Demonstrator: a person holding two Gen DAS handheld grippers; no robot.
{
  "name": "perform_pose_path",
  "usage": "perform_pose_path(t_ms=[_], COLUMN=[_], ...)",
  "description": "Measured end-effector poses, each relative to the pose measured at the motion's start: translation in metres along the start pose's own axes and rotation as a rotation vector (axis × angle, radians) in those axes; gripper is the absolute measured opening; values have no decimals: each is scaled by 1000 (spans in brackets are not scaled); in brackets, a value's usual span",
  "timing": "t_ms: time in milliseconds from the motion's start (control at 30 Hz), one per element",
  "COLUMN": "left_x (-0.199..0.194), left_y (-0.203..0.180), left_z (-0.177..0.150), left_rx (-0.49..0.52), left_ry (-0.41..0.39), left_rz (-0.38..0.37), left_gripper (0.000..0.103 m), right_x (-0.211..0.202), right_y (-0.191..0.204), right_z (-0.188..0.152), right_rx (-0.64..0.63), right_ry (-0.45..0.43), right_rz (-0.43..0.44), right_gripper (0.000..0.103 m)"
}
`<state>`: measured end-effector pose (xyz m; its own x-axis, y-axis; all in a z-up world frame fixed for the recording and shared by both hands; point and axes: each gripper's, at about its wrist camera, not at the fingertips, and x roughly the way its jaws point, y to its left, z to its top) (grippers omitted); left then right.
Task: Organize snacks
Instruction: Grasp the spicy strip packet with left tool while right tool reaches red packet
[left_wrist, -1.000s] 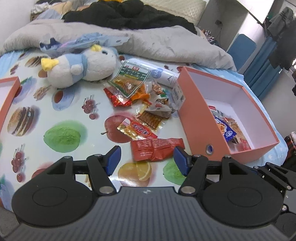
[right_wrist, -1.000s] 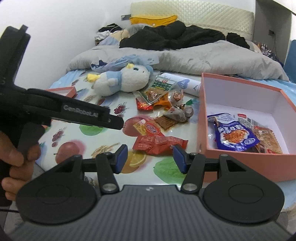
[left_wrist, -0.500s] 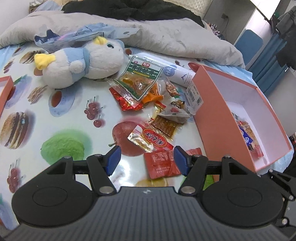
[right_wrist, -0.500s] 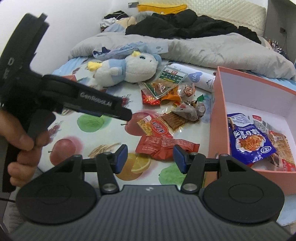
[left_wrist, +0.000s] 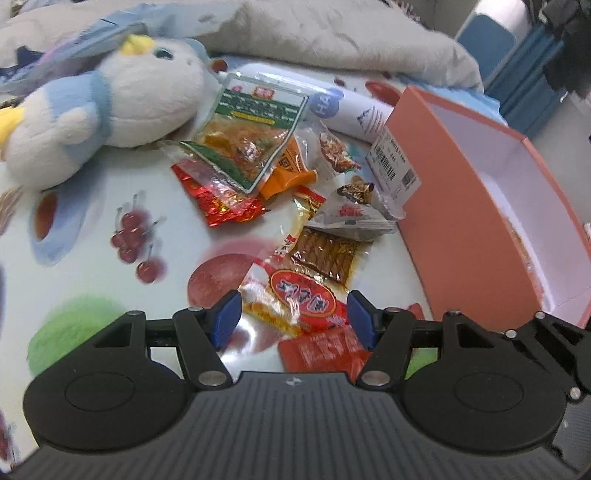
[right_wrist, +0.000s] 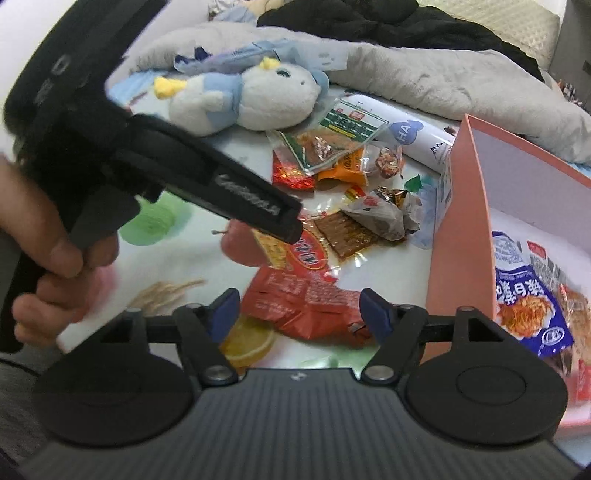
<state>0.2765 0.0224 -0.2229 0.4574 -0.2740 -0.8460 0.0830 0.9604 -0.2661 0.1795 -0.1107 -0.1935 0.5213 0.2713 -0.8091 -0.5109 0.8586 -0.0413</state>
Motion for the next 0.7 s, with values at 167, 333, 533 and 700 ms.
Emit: perform_pose_path(t_ms=[167, 333, 533, 700], left_x=[29, 50, 66, 79], left_y=[-5, -12, -23, -33], left_z=[18, 33, 42, 39], left_rx=[66, 134, 198, 269], left_ry=[38, 53, 60, 78], left_rz=[-20, -22, -29, -12], left_gripper=[77, 79, 80, 80], right_x=[20, 33, 45, 45], right_y=[-1, -5, -5, -5], right_z=[2, 0, -8, -11], right_rx=[-38, -28, 54, 83], right_ry=[33, 62, 78, 67], right_rz=[-69, -100, -103, -101], right_gripper=[73, 72, 72, 73])
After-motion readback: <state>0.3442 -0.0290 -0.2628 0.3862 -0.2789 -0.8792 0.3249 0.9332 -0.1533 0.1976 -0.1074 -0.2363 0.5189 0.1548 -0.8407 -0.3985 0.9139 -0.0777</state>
